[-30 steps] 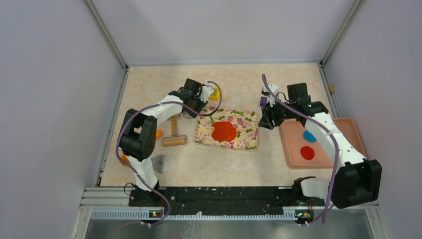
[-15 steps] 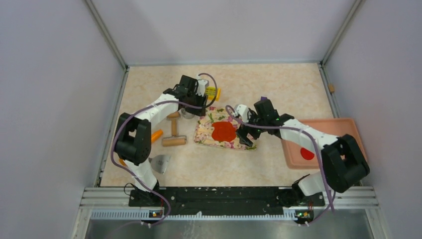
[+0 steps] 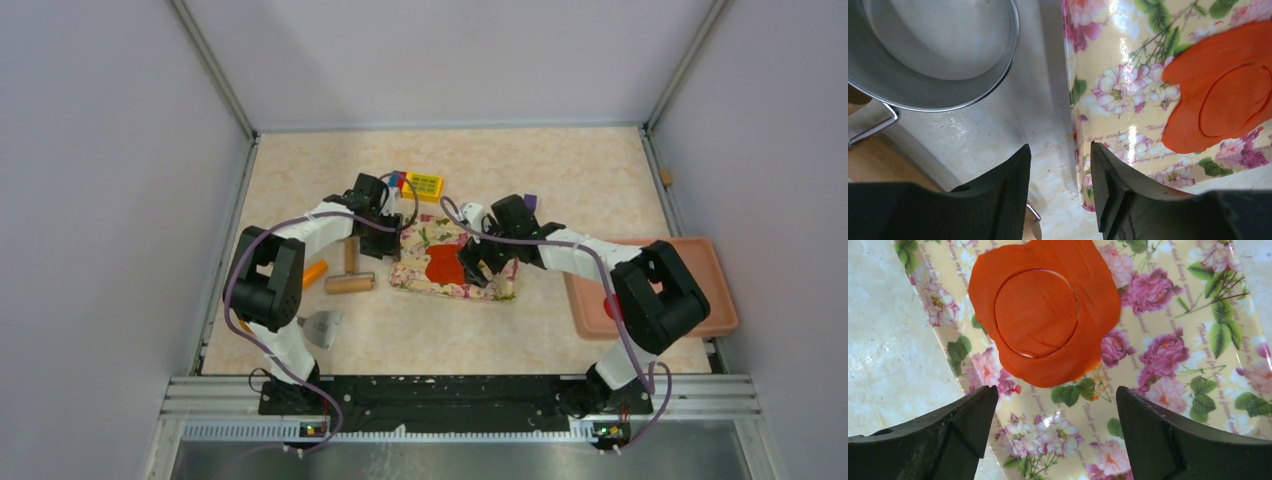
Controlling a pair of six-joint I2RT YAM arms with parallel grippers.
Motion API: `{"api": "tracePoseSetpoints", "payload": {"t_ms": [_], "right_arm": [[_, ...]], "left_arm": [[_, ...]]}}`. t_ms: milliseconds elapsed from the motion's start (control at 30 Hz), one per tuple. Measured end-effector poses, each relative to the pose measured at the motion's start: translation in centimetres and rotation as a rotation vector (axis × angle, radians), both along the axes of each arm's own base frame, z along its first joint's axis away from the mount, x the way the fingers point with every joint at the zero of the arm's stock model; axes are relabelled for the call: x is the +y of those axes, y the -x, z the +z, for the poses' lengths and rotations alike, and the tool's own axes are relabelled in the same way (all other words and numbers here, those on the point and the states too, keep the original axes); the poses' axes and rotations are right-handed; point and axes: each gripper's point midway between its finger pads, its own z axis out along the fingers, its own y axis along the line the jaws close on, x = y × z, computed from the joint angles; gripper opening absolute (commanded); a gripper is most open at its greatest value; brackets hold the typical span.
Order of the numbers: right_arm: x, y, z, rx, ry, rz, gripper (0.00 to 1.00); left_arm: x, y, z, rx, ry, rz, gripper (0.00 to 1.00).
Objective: Roll out the dumpling wrappers from the dough
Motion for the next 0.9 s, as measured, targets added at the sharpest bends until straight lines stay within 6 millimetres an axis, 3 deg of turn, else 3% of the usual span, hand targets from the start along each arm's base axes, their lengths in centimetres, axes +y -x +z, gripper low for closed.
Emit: {"api": "tracePoseSetpoints", "payload": {"t_ms": [267,633,900], "right_arm": [[0.5,-0.1,-1.9,0.032,0.034,-0.040,0.93],[1.4,-1.2,-1.8,0.022,0.032,-0.049,0.93],[1.8,-1.0,-1.9,0.013,0.044,-0.040,0.93]], "left_arm": [[0.2,-0.4,-0.1,0.003,0.010,0.035,0.41],[-0.6,0.0,-0.9,0.040,0.047,0.028,0.23],[-1.0,0.0,-1.0,0.052,0.070,0.026,0.16]]}}
